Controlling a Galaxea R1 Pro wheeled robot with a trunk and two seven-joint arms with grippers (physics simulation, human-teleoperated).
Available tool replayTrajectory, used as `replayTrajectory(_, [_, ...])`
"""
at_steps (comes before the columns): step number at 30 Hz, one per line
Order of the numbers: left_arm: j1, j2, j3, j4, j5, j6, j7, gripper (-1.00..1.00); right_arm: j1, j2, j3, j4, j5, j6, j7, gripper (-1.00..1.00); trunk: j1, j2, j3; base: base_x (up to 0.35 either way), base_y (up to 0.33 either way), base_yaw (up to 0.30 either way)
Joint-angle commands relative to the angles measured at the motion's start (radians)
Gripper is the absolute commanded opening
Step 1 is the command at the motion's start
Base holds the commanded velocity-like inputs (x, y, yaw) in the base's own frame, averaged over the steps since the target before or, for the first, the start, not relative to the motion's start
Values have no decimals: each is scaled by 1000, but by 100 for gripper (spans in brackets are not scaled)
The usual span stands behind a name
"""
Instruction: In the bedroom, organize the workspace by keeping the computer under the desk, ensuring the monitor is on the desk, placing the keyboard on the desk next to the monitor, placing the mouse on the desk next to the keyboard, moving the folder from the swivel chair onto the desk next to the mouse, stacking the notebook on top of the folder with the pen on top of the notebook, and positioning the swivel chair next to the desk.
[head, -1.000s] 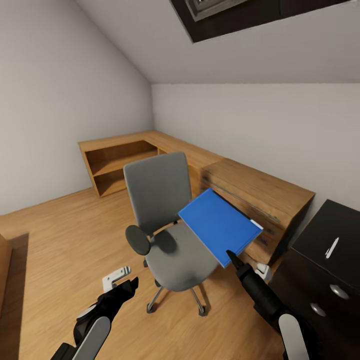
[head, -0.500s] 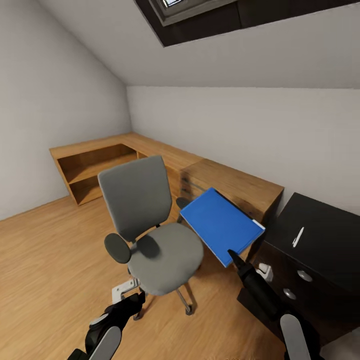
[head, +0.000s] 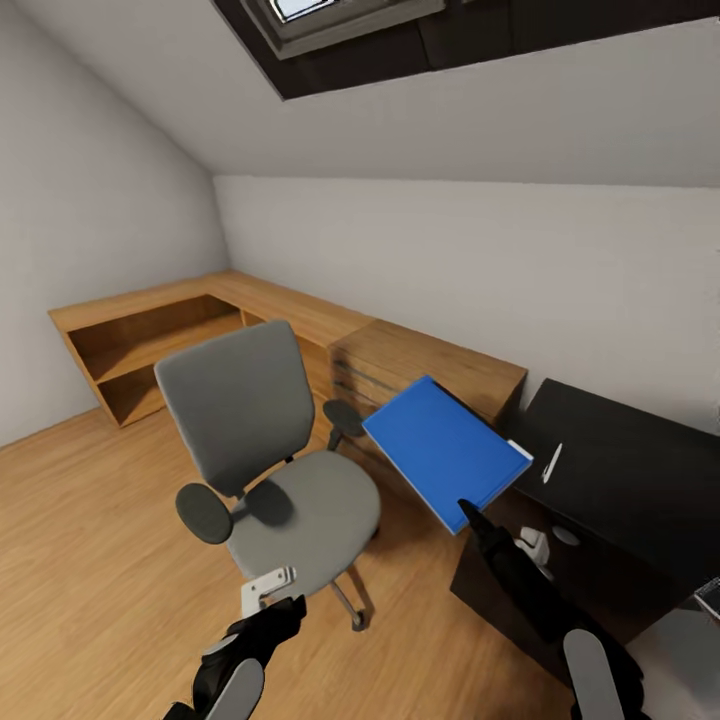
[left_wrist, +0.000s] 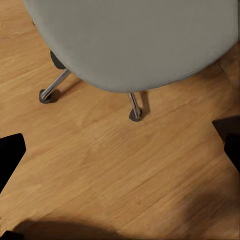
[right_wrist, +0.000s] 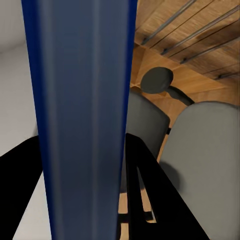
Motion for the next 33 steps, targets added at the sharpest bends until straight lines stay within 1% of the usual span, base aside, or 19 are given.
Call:
replayTrajectory(1, [-1, -1, -3, 0, 0, 2, 8, 100, -1, 1, -4, 0, -4, 9, 2, -100, -4, 7, 2, 0, 0, -36])
replayTrajectory(2, [-1, -2, -5, 2, -6, 2, 8, 100, -1, 1, -5, 0, -4, 9, 2, -100, -8, 14, 5, 0, 0, -23])
replayTrajectory(3, [-1, -13, -30, 13, -42, 2, 9, 100, -1, 1, -13, 0, -34, 13, 1, -100, -12, 21, 8, 0, 0, -2])
replayTrajectory(10, [-1, -16, -36, 18, -52, 3, 9, 100, -1, 1, -14, 0, -44, 5, -2, -100, -38, 70, 30, 0, 0, 0])
replayTrajectory(11, [-1, -23, -39, 31, -53, 3, 8, 100, -1, 1, -14, 0, -44, 4, -2, -100, -42, 77, 34, 0, 0, -8])
replayTrajectory(12, [-1, -44, -41, 62, -65, 4, 8, 100, -1, 1, -14, 1, -44, 3, -2, -100, -46, 84, 37, 0, 0, -140])
replayTrajectory(13, [-1, -53, -41, 80, -81, 4, 7, 100, -1, 1, -14, 0, -44, 2, -2, -100, -50, 91, 40, 0, 0, -201])
replayTrajectory(16, [-1, -88, -42, 145, -159, 4, 6, 100, -1, 1, -14, 0, -44, 2, -3, -100, -61, 112, 49, 0, 0, -230])
replayTrajectory(17, [-1, -96, -42, 160, -174, 4, 6, 100, -1, 1, -14, 0, -44, 2, -3, -100, -65, 119, 52, 0, 0, -248])
replayTrajectory(19, [-1, -124, -42, 227, -231, 3, 4, 100, -1, 1, -14, 0, -44, 2, -3, -100, -73, 133, 59, 0, 0, -256])
replayTrajectory(20, [-1, -130, -42, 245, -242, 2, 3, 100, -1, 1, -14, 0, -44, 2, -4, -100, -77, 140, 62, 0, 0, -260])
replayTrajectory(21, [-1, -146, -42, 301, -266, -1, 2, 100, -1, 1, -14, 0, -44, 2, -4, -100, -81, 147, 65, 0, 0, -263])
replayTrajectory(23, [-3, -165, -42, 393, -282, -6, 1, 100, -1, 1, -18, -1, -44, 2, -5, -100, -88, 161, 71, 0, 0, -264])
replayTrajectory(24, [-22, -176, -42, 471, -288, -10, 0, 100, -1, 1, -26, -1, -44, 2, -7, -100, -92, 168, 74, 0, 0, -265])
replayTrajectory(25, [-62, -183, -42, 555, -291, -13, -5, 100, -1, 1, -42, -1, -44, 2, -15, -100, -96, 175, 77, 0, 0, -266])
replayTrajectory(28, [-100, -188, -42, 640, -292, -15, -50, 100, -1, 1, -64, -1, -45, 2, -37, -100, -107, 196, 87, 0, 0, -267])
replayTrajectory(29, [-114, -190, -42, 693, -294, -16, -138, 100, -1, 1, -82, 0, -45, 2, -55, -100, -111, 203, 90, 0, 0, -267])
replayTrajectory(30, [-118, -190, -42, 710, -298, -16, -180, 100, -1, 1, -88, 0, -46, 2, -59, -100, -115, 210, 93, 0, 0, -268])
replayTrajectory(33, [-123, -190, -42, 725, -319, -16, -216, 100, -1, 1, -92, 2, -46, 2, -64, -100, -127, 231, 102, 0, 0, -268])
